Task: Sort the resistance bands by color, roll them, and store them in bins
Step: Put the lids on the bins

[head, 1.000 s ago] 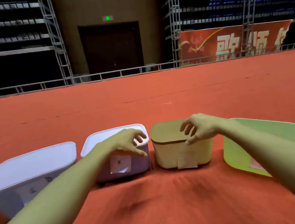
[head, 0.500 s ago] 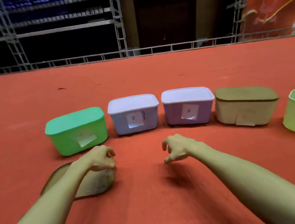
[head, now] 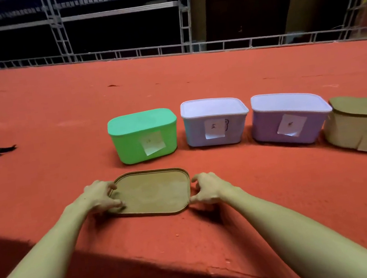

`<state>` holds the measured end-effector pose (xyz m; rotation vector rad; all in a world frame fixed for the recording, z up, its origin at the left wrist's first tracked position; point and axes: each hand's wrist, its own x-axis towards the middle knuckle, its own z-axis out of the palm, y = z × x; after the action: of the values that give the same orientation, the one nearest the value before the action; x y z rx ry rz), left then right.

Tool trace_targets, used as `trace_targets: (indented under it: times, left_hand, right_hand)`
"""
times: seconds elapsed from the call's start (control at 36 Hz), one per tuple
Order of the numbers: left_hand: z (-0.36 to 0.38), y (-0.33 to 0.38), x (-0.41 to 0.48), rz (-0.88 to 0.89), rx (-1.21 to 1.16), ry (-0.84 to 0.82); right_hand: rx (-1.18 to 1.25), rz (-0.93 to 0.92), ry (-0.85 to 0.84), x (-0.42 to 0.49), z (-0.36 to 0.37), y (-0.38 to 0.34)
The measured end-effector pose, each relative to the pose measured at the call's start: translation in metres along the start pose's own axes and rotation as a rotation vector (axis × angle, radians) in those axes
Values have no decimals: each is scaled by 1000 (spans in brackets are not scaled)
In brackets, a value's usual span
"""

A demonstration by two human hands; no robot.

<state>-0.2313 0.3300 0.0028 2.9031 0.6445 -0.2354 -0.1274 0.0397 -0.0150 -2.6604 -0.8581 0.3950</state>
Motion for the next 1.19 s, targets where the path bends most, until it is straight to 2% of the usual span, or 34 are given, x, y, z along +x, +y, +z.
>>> trace_targets:
  times: [0.14,0.42,0.64,0.78,0.83,0.92,1.03,1.19]
  left_hand:
    - [8,-3,1,-9,-90,-60]
    - [6,18,4,6,-193,21]
    - [-4,47,-3,-10,-576,137]
    - [-6,55,5,46,-922,178]
    - [2,54,26,56,-1030,148]
    - [-14,88,3,53,-1156,117]
    - [-25,120,-19,54,-1359,83]
    - [-16,111,-14,214,-1460,23]
  right_hand:
    - [79,30,5,7,1,-6]
    - [185,69,17,10,-1,-6]
    - [360,66,196,-5,-28,15]
    - [734,179,263,-18,-53,33]
    - [805,181,275,-27,-64,40]
    - [940,154,281,-42,-75,48]
    - [996,146,262,-55,-85,62]
    - [1061,95,269,-70,-91,84]
